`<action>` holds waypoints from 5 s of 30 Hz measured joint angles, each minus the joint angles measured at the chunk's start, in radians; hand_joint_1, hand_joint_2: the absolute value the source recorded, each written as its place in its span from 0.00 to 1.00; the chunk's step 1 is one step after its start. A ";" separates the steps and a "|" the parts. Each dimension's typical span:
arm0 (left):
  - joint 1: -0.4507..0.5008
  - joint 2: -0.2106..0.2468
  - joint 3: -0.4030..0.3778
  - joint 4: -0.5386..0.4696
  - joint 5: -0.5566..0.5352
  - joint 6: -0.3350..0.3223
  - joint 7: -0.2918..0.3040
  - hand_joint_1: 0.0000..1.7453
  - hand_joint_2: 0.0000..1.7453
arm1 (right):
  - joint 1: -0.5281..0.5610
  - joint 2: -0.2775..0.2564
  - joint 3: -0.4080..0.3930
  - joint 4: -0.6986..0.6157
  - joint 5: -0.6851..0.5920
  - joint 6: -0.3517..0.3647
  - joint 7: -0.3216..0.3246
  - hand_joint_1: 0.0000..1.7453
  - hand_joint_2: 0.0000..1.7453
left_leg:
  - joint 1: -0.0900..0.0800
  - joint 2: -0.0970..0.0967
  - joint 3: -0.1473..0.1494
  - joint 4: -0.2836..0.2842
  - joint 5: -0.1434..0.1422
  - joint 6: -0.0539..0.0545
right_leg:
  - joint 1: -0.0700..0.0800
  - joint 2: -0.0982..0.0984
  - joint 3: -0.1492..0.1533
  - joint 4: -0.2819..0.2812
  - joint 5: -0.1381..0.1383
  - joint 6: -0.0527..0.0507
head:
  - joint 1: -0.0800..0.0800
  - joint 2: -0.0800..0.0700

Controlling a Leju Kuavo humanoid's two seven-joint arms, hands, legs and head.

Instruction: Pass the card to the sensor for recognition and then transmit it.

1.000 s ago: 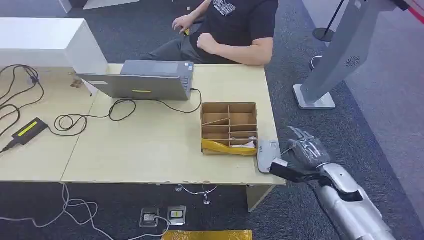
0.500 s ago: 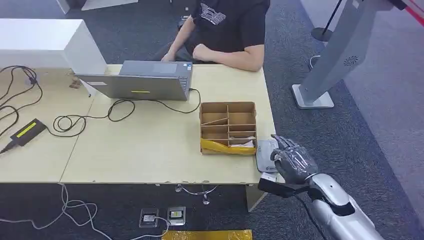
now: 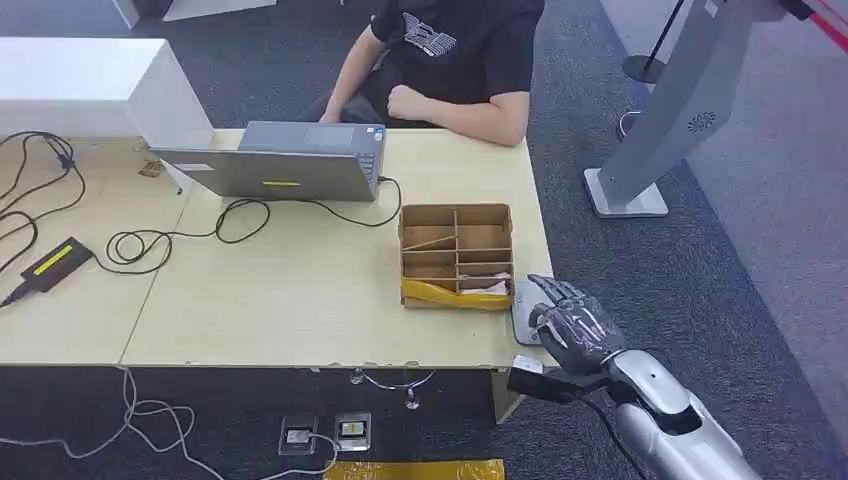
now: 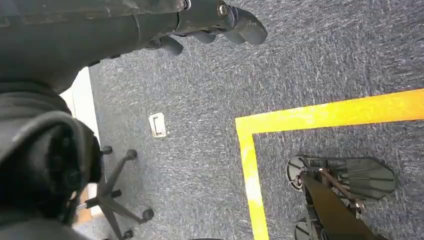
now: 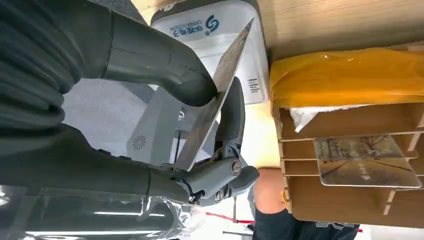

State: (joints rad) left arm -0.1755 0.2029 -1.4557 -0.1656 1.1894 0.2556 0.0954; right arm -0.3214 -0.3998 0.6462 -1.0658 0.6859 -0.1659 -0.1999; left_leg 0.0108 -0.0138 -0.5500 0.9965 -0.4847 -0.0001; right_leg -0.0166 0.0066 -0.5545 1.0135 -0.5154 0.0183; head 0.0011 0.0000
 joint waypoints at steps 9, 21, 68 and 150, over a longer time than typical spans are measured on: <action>0.000 0.000 0.000 0.000 0.000 0.001 0.001 0.00 0.00 | -0.009 0.000 0.010 -0.002 -0.003 0.003 -0.001 1.00 1.00 | 0.000 0.000 0.000 0.000 0.000 0.000 | 0.000 0.000 0.000 0.000 0.000 0.000 | 0.000 0.000; 0.000 0.000 0.000 0.000 0.000 0.001 0.001 0.00 0.00 | -0.018 0.000 0.010 -0.016 -0.003 0.008 -0.001 1.00 1.00 | 0.000 0.000 0.000 0.000 0.000 0.000 | 0.000 0.000 0.000 0.000 0.000 0.000 | 0.000 0.000; -0.006 -0.024 0.000 0.000 0.004 -0.018 -0.021 0.00 0.00 | -0.553 0.077 -0.152 0.031 0.359 0.015 -0.049 1.00 1.00 | -0.001 -0.002 -0.003 0.000 0.003 -0.001 | -0.001 -0.002 -0.002 0.002 0.002 0.000 | 0.000 0.000; -0.004 -0.024 -0.043 0.000 0.000 -0.034 -0.031 0.00 0.00 | -0.113 0.132 -0.166 -0.424 0.274 0.166 0.265 0.00 1.00 | -0.001 0.001 -0.001 0.000 0.002 -0.001 | -0.001 0.001 -0.002 0.001 0.002 0.000 | 0.000 0.000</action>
State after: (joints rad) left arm -0.1790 0.1785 -1.4992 -0.1656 1.1898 0.2216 0.0645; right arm -0.4342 -0.2678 0.4803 -1.4901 0.9602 -0.0004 0.0652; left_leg 0.0097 -0.0128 -0.5510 0.9967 -0.4823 -0.0012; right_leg -0.0176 0.0072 -0.5569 1.0147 -0.5136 0.0188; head 0.0015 0.0000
